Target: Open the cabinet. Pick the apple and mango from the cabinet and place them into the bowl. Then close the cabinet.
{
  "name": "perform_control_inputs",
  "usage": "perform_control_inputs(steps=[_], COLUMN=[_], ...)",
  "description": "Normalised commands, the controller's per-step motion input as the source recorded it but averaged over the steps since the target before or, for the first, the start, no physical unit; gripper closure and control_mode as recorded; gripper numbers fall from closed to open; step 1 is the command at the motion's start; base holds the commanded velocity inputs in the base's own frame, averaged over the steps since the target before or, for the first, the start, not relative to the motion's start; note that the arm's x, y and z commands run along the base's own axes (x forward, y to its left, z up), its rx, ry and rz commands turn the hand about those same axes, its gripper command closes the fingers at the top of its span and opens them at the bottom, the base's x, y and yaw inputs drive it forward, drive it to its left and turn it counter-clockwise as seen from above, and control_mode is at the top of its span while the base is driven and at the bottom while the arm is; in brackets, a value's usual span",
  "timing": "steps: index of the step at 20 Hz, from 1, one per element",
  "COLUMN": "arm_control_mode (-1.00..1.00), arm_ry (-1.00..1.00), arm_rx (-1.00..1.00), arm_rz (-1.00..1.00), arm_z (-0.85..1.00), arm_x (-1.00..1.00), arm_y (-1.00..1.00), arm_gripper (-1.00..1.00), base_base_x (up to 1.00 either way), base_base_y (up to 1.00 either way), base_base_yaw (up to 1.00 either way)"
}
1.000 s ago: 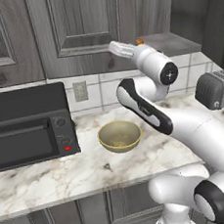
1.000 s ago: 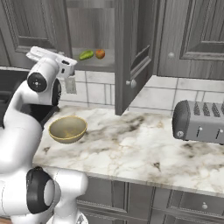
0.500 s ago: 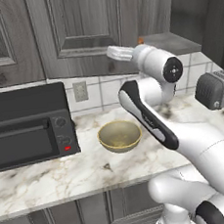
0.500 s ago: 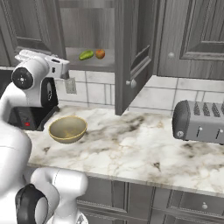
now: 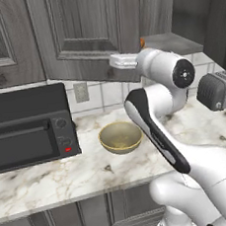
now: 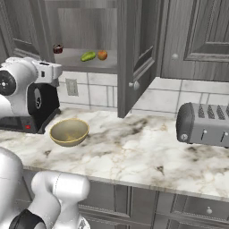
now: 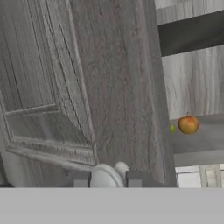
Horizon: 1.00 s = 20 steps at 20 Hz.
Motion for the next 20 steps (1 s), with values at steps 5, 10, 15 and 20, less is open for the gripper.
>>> perform_control_inputs(steps=[5, 10, 15, 20], arm_control_mode=[-1.00, -1.00, -1.00, -1.00], arm_ry=[0.14, 0.15, 0.06, -0.03], arm_rx=[-0.10, -0.06, -0.02, 0.00], arm_rz=[0.00, 0.00, 0.00, 0.00], arm_z=[0.28, 0.06, -0.01, -0.24], arm_x=[-0.55, -0.37, -0.29, -0.04], arm_y=[0.00, 0.00, 0.00, 0.00], arm_gripper=[1.00, 1.00, 1.00, -1.00], base_base_x=[0.00, 0.00, 0.00, 0.00], base_base_y=[0.00, 0.00, 0.00, 0.00], base_base_yaw=[0.00, 0.00, 0.00, 0.00])
